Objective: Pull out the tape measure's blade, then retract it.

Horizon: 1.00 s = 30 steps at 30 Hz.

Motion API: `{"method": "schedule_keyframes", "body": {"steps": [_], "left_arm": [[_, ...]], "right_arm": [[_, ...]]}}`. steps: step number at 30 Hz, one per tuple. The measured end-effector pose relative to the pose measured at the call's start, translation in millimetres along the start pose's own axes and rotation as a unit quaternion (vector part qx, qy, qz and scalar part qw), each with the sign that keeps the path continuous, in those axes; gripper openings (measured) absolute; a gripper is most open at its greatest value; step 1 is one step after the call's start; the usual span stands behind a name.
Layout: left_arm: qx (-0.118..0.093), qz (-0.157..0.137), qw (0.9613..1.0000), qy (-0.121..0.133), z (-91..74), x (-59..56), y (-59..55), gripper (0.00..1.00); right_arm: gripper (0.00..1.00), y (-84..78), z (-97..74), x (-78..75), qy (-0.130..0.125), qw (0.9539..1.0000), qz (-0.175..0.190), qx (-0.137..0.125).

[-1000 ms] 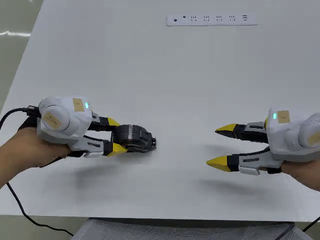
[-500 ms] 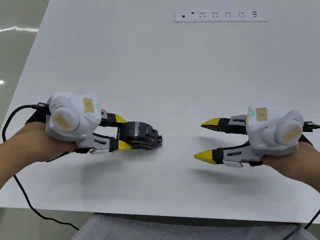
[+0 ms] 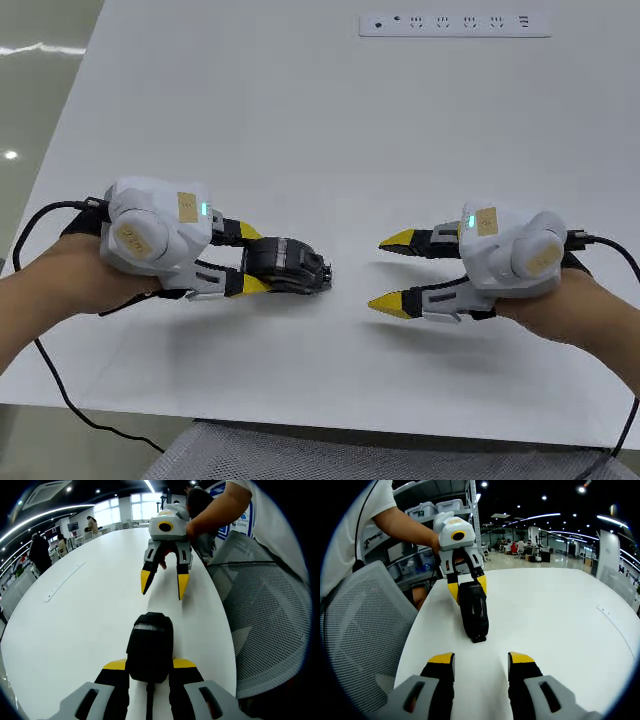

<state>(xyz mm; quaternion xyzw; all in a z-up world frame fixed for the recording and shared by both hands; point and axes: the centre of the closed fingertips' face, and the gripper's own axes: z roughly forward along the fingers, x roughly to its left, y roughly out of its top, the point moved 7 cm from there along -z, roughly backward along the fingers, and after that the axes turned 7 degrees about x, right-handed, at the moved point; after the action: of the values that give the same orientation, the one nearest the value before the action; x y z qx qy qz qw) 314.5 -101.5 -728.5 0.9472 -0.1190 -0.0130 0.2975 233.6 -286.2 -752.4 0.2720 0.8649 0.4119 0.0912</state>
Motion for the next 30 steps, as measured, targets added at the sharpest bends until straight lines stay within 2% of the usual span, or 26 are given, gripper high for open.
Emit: {"method": "schedule_keyframes", "body": {"steps": [9,30], "left_arm": [[-0.003,-0.001,1.0,-0.003,0.2,0.8,0.3,0.27],[-0.003,-0.007,0.9999,-0.009,1.1,2.0,-0.2,0.27]], "right_arm": [[0.39,5.0,17.6,0.3,0.014,0.9999,-0.001,-0.003],[0.29,8.5,40.6,-3.3,0.036,0.9992,-0.013,-0.011]]}}
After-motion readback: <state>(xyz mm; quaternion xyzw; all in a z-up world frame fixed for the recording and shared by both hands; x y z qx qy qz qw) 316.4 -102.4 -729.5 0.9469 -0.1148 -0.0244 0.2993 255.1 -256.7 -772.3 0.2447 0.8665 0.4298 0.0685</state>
